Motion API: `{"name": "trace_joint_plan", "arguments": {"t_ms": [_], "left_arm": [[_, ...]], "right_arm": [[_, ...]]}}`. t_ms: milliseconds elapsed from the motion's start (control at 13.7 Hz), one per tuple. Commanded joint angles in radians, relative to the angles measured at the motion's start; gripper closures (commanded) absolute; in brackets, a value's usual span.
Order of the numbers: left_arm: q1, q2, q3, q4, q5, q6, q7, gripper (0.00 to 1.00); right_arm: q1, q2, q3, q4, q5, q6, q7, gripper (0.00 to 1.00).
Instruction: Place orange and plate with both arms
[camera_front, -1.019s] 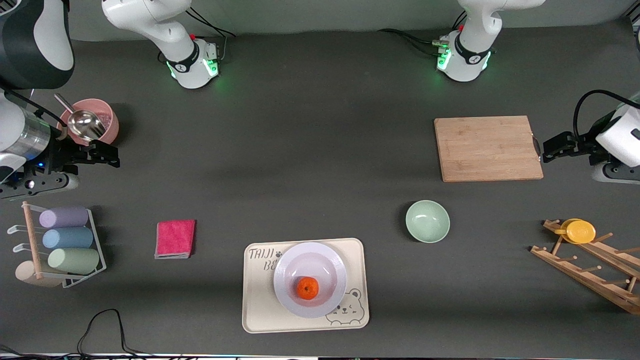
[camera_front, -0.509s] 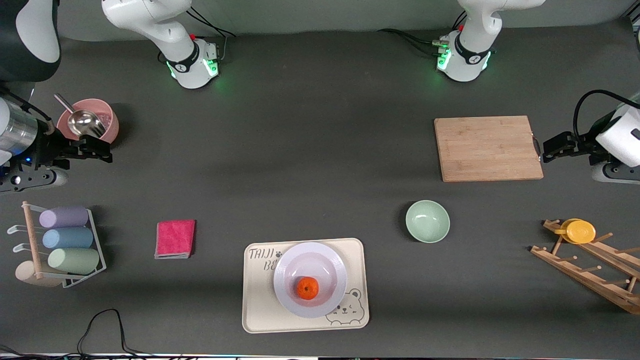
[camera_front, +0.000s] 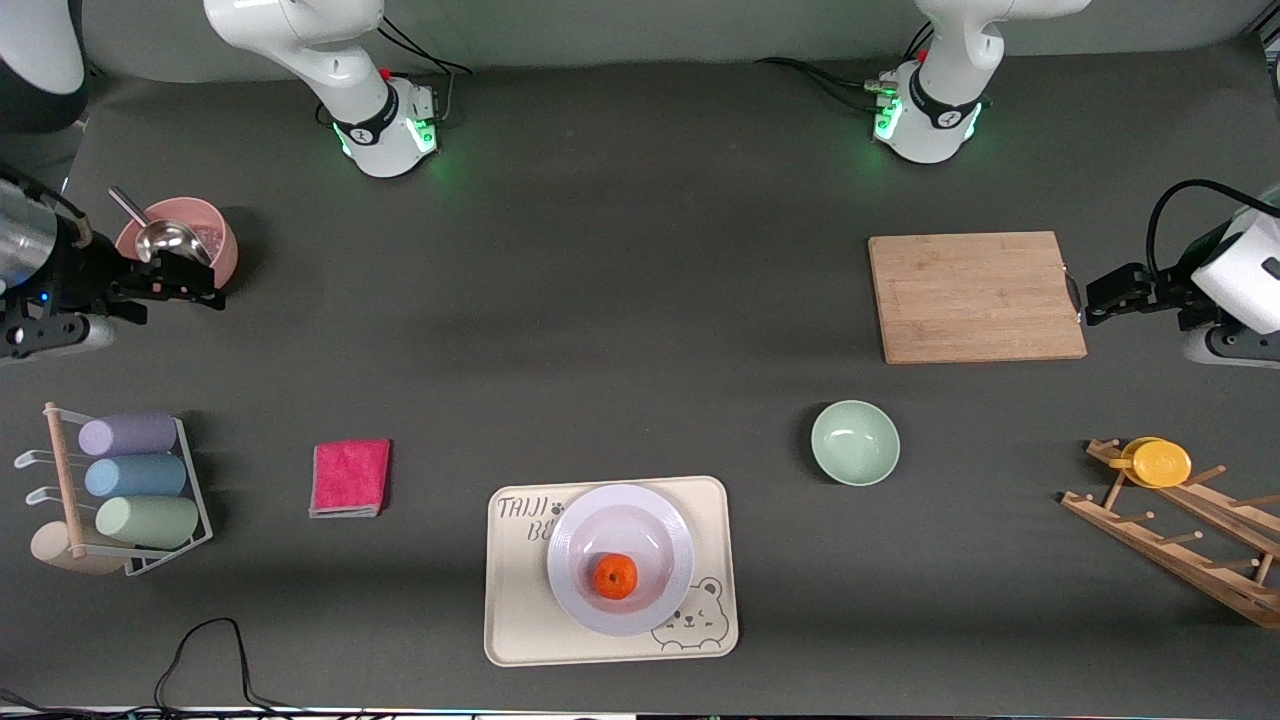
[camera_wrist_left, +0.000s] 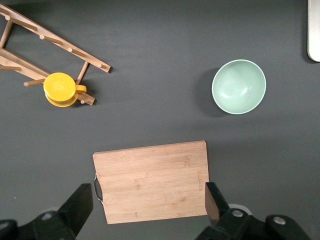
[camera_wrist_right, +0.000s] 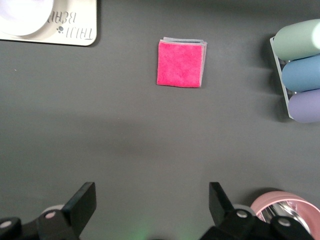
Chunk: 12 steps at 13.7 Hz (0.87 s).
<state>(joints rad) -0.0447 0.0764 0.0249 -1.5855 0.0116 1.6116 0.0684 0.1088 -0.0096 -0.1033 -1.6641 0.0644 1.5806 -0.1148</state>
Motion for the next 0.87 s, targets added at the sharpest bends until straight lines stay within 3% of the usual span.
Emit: {"name": "trace_joint_plan", "arguments": {"t_ms": [0,146,801], "left_arm": [[0.006,0.002,-0.002,0.015,-0.010,-0.001,0.017,0.00],[0.006,0.002,-0.002,0.015,-0.010,-0.001,0.017,0.00],[0.006,0.000,-0.002,0.016,-0.010,-0.001,0.017,0.00]], "right_arm": [[0.021,-0.125,0.011,-0.178,0.011,0.100,0.012,0.00],[0.058,-0.122,-0.022,-0.187,0.006,0.102,0.010,0.00],[0.015,-0.112,-0.016,-0.175,-0.002,0.095,-0.003,0.00]]}}
